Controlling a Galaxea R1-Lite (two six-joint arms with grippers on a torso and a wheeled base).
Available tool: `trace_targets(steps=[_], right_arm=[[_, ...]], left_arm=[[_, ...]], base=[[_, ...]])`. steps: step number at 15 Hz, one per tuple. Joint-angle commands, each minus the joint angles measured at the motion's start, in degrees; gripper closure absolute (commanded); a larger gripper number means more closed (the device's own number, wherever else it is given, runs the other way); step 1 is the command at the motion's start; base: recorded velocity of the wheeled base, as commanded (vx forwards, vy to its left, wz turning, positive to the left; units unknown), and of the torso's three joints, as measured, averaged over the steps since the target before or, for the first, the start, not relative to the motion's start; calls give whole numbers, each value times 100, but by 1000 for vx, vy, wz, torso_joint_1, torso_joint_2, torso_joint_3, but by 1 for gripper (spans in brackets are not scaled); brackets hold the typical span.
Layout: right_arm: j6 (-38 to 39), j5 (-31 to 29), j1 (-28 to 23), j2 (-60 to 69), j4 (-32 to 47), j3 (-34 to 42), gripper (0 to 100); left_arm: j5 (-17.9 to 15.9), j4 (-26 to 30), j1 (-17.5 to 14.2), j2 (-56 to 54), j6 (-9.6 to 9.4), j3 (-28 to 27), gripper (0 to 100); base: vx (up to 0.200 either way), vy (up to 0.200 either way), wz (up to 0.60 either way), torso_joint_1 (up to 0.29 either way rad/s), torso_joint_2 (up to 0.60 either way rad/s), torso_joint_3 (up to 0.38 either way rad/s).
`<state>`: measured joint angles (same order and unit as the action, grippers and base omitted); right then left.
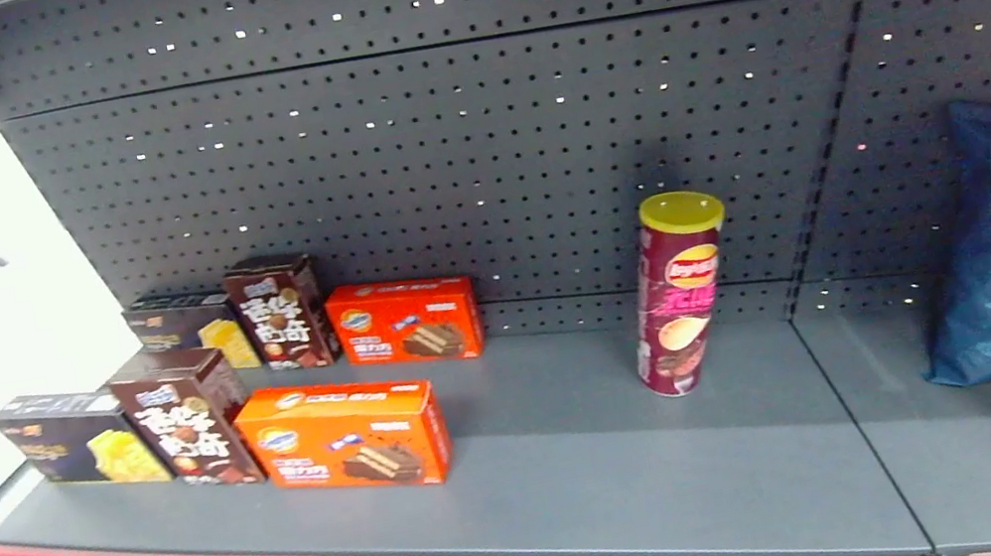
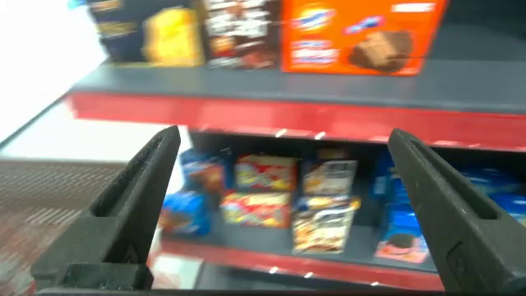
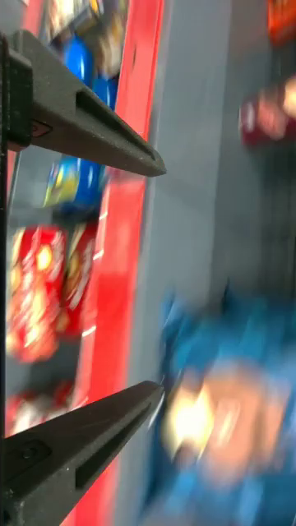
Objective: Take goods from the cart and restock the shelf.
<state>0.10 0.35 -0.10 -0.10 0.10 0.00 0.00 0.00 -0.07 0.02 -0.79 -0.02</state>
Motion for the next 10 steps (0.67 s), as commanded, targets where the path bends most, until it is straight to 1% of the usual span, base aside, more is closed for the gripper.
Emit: trace_targets(steps=[1, 10], right_arm=[[-1, 0, 1, -8, -1, 0, 0], [-1, 0, 1, -8, -1, 0, 0]], left_arm=[[0, 0, -1, -2, 0, 2, 0], [0, 0, -1, -2, 0, 2, 0]], base=[[0, 0, 600, 2, 7, 2], [0, 0, 600, 0, 3, 2]])
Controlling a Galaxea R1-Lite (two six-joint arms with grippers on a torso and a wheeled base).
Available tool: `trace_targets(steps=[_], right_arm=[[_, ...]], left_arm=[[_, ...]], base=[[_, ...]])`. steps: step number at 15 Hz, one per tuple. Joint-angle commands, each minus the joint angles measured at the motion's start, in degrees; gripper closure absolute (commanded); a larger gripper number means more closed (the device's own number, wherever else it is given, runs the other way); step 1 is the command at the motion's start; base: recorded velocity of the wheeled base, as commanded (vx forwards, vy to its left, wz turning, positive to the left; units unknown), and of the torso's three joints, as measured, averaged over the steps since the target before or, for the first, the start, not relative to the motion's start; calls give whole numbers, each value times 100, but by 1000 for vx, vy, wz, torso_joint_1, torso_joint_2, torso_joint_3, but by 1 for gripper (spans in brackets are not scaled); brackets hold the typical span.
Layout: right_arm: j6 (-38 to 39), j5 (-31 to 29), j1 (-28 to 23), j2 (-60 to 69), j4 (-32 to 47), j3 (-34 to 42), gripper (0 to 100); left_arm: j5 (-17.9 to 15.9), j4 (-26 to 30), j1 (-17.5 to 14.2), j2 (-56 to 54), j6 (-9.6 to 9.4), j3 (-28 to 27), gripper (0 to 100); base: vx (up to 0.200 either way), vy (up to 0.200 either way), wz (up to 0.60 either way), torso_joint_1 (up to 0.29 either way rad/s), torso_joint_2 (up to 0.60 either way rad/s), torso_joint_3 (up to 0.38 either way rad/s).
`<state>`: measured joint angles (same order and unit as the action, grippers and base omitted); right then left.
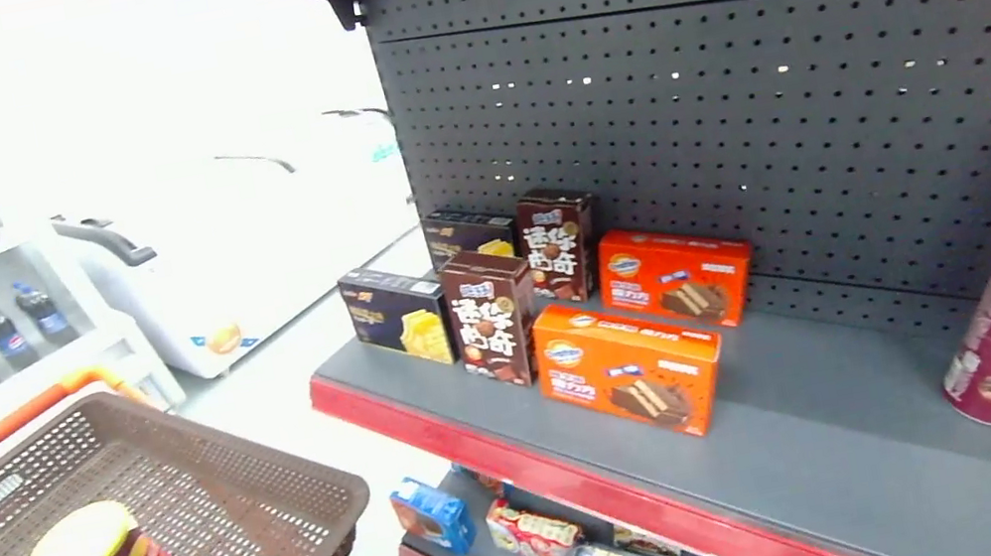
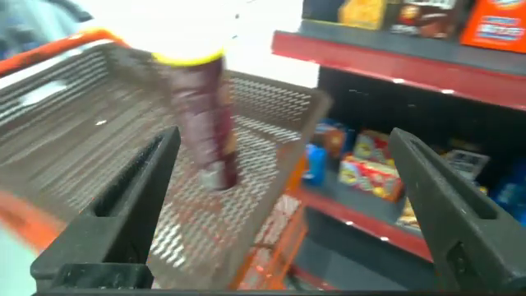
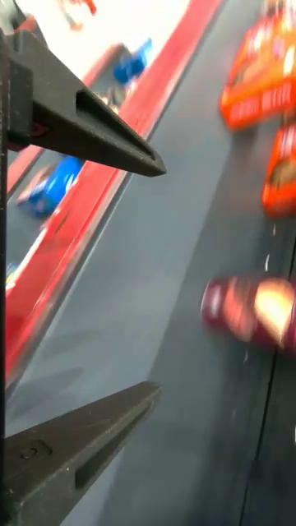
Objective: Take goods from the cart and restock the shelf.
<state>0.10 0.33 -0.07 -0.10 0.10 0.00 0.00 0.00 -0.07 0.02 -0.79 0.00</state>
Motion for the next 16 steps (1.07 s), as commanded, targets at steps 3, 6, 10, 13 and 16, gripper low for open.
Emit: trace_targets(steps=[3, 6, 10, 13, 16], right_arm=[[8, 2, -1, -8, -1, 0, 0], [8, 2, -1, -8, -1, 0, 0], [8, 2, -1, -8, -1, 0, 0], [8, 2, -1, -8, -1, 0, 0], [8, 2, -1, -8, -1, 0, 0]], left_arm=[[-18, 0, -1, -2, -17, 0, 0], [9, 0, -1, -2, -17, 0, 0], [-18, 738, 7, 1333, -879, -2004, 0], [-26, 940, 7, 2933, -967, -3164, 0], [-123, 721, 192, 4418, -598, -3806, 0]], base=[[0, 0, 600, 2, 4, 5], [0, 0, 0, 0, 0, 0], [0, 0, 0, 0, 0, 0], [0, 0, 0, 0, 0, 0], [0, 0, 0, 0, 0, 0]])
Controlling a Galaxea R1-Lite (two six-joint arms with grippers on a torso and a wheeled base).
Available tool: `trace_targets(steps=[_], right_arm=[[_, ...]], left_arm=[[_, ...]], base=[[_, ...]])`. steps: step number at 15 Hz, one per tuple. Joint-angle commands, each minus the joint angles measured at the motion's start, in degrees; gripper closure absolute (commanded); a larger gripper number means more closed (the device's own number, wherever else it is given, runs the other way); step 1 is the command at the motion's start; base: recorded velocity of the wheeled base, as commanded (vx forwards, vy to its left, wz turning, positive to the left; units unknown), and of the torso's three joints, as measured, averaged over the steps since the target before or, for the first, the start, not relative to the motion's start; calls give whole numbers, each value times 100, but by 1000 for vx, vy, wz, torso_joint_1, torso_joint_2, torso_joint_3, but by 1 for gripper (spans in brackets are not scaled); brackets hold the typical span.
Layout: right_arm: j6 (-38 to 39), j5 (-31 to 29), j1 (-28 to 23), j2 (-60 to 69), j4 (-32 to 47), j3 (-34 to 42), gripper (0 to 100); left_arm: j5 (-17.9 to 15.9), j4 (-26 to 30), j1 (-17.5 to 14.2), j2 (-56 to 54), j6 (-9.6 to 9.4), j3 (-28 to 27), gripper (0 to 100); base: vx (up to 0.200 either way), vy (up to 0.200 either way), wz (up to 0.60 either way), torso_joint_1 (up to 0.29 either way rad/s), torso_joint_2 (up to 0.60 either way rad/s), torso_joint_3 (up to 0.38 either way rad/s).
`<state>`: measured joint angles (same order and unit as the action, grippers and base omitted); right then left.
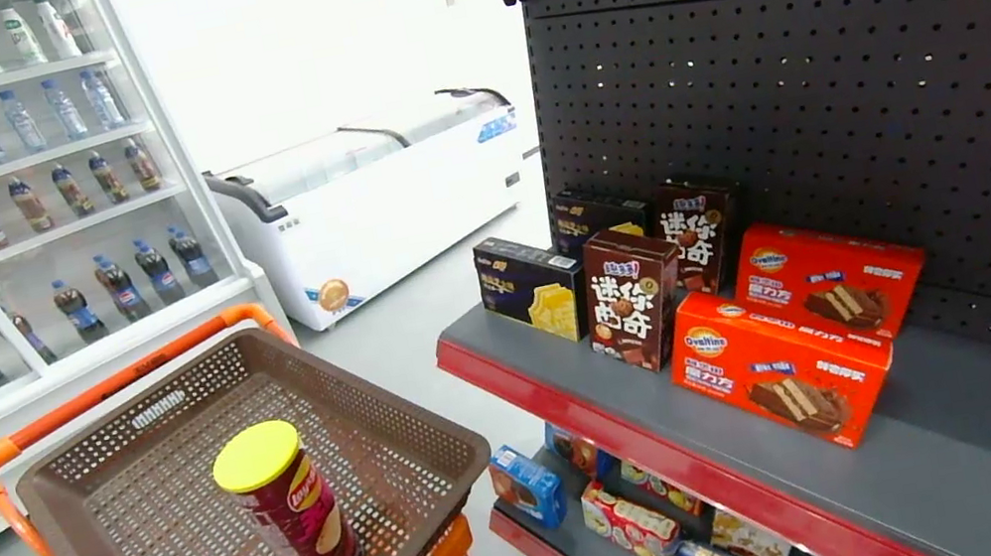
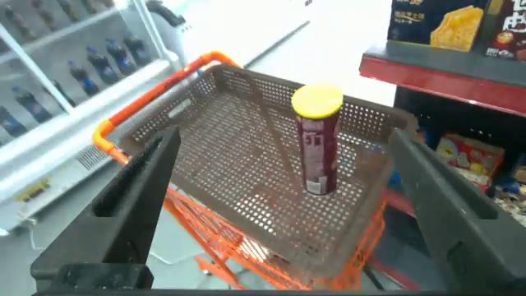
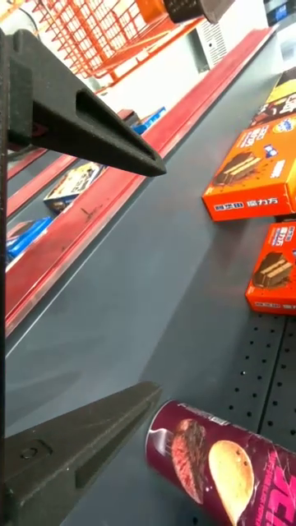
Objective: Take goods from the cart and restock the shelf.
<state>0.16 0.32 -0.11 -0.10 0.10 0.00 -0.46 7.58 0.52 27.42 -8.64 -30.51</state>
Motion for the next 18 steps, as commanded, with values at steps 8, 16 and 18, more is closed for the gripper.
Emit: trace_targets(steps=[8, 16, 18], right_arm=[[2, 3, 2, -8, -1, 0, 0], [2, 3, 2, -8, -1, 0, 0], [2, 3, 2, -8, -1, 0, 0]], left_arm=[[-1175, -4151, -395, 4773, 355, 1794, 0], [-1501, -7877, -325, 7963, 302, 2146, 0], [-1501, -8203, -211, 8368, 311, 2085, 0]], base=[[0, 0, 0, 0, 0, 0], [0, 0, 0, 0, 0, 0], [0, 0, 0, 0, 0, 0]])
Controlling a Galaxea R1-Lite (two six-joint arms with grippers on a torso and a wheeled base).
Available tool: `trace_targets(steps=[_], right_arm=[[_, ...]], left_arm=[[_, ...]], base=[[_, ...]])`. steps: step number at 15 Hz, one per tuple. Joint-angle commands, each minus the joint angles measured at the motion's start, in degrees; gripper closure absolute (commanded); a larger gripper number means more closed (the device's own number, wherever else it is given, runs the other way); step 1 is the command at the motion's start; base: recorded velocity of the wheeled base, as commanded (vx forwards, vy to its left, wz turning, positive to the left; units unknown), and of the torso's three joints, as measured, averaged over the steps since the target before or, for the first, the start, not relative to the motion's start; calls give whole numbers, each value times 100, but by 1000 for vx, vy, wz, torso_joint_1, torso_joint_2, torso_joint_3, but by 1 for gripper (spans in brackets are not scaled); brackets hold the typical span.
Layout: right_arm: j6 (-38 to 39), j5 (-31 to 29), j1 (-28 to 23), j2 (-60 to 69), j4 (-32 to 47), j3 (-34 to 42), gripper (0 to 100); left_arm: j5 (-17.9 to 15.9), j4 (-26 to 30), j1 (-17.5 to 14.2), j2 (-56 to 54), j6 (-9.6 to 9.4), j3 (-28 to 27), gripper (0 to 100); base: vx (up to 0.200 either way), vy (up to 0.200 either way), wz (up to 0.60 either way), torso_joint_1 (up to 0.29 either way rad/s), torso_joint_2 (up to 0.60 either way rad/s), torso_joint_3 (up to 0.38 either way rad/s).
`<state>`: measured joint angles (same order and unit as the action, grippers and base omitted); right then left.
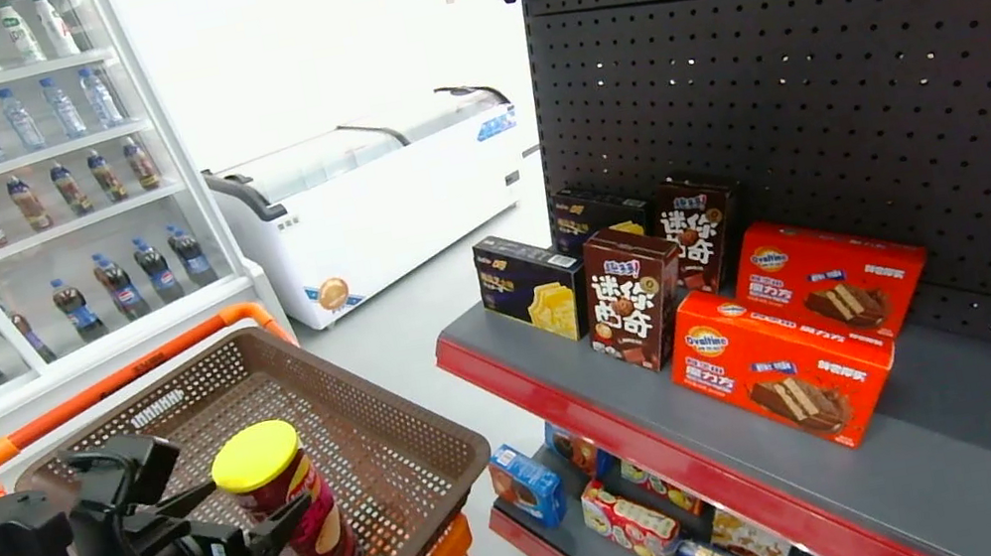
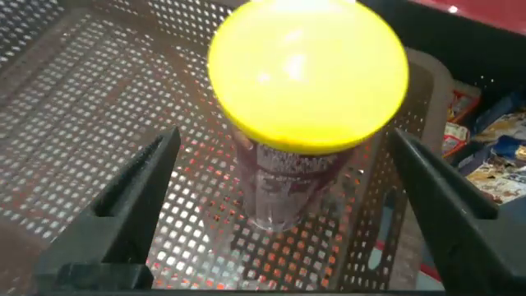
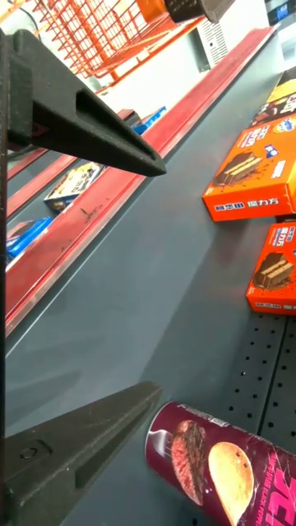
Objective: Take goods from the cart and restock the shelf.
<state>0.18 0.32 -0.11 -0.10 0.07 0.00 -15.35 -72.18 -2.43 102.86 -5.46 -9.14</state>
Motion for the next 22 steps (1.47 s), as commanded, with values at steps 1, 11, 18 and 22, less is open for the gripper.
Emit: trace_targets(steps=[1, 11, 18, 22], right_arm=[[-1, 3, 2, -8, 1, 0, 0], [-1, 3, 2, -8, 1, 0, 0], [-1, 3, 2, -8, 1, 0, 0], [-1, 3, 2, -8, 1, 0, 0]], left_arm=[[-12, -367, 93, 981, -8, -79, 0], [5, -1536, 251, 2009, -16, -325, 0], [296, -1193, 374, 1148, 186, -316, 100], [410, 1365, 374, -1313, 370, -852, 100]], base=[[0, 0, 0, 0, 0, 0], [0, 0, 0, 0, 0, 0], [0, 0, 0, 0, 0, 0], [0, 0, 0, 0, 0, 0]])
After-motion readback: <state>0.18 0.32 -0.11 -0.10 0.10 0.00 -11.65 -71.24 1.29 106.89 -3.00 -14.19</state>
